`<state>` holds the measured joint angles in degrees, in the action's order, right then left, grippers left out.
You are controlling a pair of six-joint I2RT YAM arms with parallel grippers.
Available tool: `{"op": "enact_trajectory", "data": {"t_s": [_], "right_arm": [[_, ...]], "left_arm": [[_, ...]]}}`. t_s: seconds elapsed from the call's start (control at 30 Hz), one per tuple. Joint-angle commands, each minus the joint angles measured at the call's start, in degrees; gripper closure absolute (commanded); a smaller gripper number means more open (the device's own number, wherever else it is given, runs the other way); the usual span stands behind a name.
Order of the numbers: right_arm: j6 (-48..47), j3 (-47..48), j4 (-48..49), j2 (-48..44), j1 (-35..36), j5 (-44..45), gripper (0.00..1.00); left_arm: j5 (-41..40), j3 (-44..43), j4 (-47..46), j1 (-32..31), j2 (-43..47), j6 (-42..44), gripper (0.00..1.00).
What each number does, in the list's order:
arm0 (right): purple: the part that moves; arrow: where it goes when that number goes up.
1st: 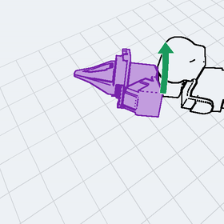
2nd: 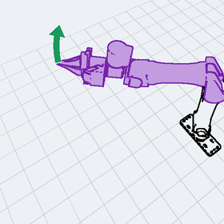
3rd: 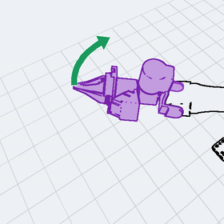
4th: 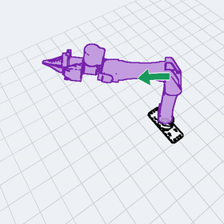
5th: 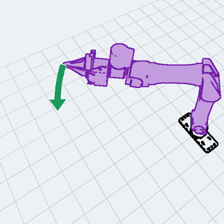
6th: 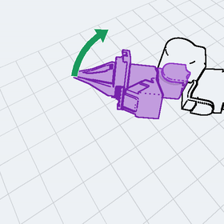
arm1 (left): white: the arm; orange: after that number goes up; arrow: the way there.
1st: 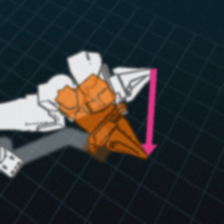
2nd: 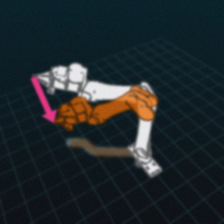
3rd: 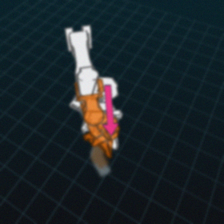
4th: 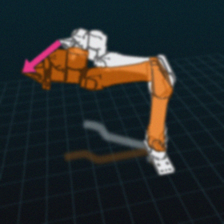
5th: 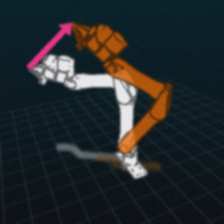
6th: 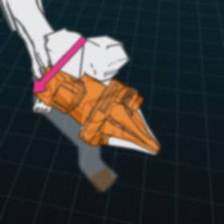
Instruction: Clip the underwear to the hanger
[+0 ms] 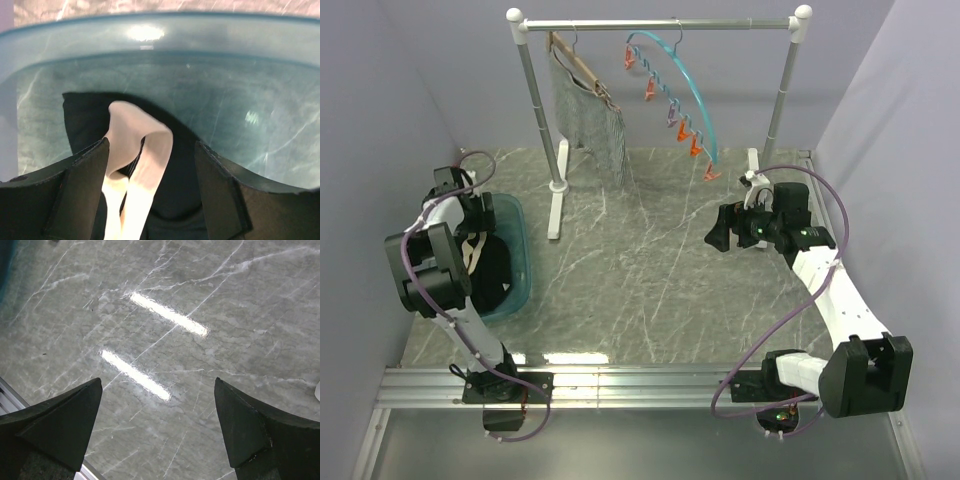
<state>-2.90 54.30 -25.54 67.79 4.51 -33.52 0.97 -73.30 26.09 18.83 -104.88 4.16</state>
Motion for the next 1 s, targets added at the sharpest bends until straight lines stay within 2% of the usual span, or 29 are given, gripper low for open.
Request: {"op": "enact_trajectory", "data": {"t_s": [0.0, 0.07, 0.2, 0.37, 0.4, 0.57, 0.67, 0.83, 0.93, 0.97], "right_arm": [[-0.88, 0.54, 1.72, -0.02, 0.23, 0.03, 0.0], [-0.97, 0.37, 1.55, 0.06, 0.23, 0.21, 0.0], [-1.32, 0.36, 1.28, -0.29, 0.23, 0.38, 0.0], [-1.32, 0.28, 1.37, -0.38, 0.14, 0.3, 0.0], [-1.32, 0.45, 1.46, -0.29, 0.14, 0.21, 0.0], [-1.67, 0.89, 1.11, -0.9, 0.14, -0.14, 0.0], [-2.02, 1.07, 0.84, -1.34, 0.14, -0.49, 0.0], [-2.64, 2.12, -0.21, -1.78, 0.14, -1.37, 0.0], [-3.34, 2.65, -0.91, -2.57, 0.14, -2.25, 0.0], [-3.69, 2.91, -1.09, -2.92, 0.14, -2.6, 0.0]], "left_arm": [[-2.73, 0.0, -4.64, -1.51, -0.67, -2.84, 0.26], [-4.39, -0.18, -5.52, -2.04, -1.03, -3.28, 0.28], [-6.07, -1.49, -4.91, -2.66, -2.52, -3.81, 0.43], [-8.79, -3.08, -3.94, -2.66, -2.96, -5.75, 0.54], [-9.49, -3.34, -3.33, -2.66, -2.87, -5.75, 0.6], [-7.83, -5.01, 0.01, -2.74, 0.71, -6.1, 0.77], [-5.37, -6.42, 2.56, -2.75, 4.05, -6.1, 0.97], [-1.42, -9.05, 6.6, -3.45, 10.03, -4.78, 1.0], [4.1, -11.59, 9.76, -4.06, 14.26, -2.41, 1.0], [8.3, -12.21, 11.51, -4.33, 16.44, -1.8, 1.0]]}}
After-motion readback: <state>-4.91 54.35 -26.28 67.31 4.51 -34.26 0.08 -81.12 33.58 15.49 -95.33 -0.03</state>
